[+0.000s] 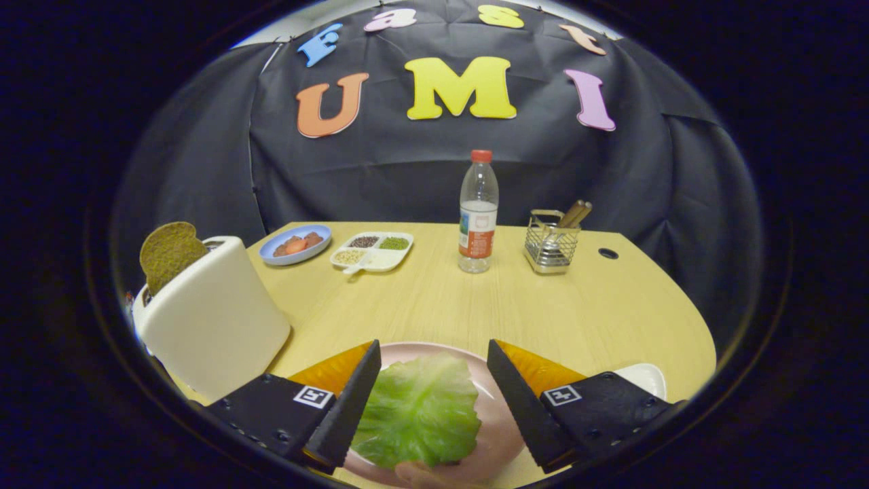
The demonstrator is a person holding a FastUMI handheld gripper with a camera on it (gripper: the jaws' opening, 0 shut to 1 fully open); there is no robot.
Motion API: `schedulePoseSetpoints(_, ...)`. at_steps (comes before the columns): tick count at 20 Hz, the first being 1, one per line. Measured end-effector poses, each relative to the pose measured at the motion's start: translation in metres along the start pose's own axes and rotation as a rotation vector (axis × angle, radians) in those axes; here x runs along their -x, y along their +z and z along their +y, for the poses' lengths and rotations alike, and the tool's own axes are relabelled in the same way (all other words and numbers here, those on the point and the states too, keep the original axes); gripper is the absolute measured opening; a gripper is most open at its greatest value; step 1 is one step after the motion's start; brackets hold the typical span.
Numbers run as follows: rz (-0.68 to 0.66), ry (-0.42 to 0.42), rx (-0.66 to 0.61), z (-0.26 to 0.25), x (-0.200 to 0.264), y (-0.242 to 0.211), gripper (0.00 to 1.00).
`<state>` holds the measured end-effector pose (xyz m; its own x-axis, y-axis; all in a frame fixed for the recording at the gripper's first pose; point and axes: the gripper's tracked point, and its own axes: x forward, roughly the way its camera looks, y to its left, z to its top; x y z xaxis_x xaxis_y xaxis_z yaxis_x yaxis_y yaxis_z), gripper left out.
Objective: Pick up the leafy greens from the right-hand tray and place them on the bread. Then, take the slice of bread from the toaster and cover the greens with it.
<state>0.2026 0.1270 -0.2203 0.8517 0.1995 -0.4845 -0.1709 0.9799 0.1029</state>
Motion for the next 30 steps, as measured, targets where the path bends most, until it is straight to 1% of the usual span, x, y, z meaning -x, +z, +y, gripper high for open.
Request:
schedulePoseSetpoints(2,-0.032,0.006,-0.011,0.012,0.019,0.013,0.96)
schedulePoseSetpoints(5,-0.091,-0.038,-0.022,0.021,0.048,0.037,0.96)
schedulePoseSetpoints(7,-0.141,-0.048,-0.016,0.035,0.069,0.057,0.96)
schedulePoseSetpoints(11,-0.2,-0.011,-0.046,0.073,0.102,0.091,0.96)
schedulePoseSetpoints(14,-0.219,0.017,-0.034,0.104,0.116,0.109,0.96)
schedulePoseSetpoints(16,-0.24,0.015,-0.024,0.12,0.123,0.121,0.96)
schedulePoseSetpoints(19,-0.246,0.067,-0.045,0.16,0.126,0.13,0.96)
schedulePoseSetpoints(21,-0.245,0.075,-0.024,0.181,0.124,0.132,0.96)
schedulePoseSetpoints(24,-0.208,0.089,0.009,0.214,0.109,0.118,0.96)
schedulePoseSetpoints(30,-0.122,0.082,0.051,0.251,0.074,0.089,0.96)
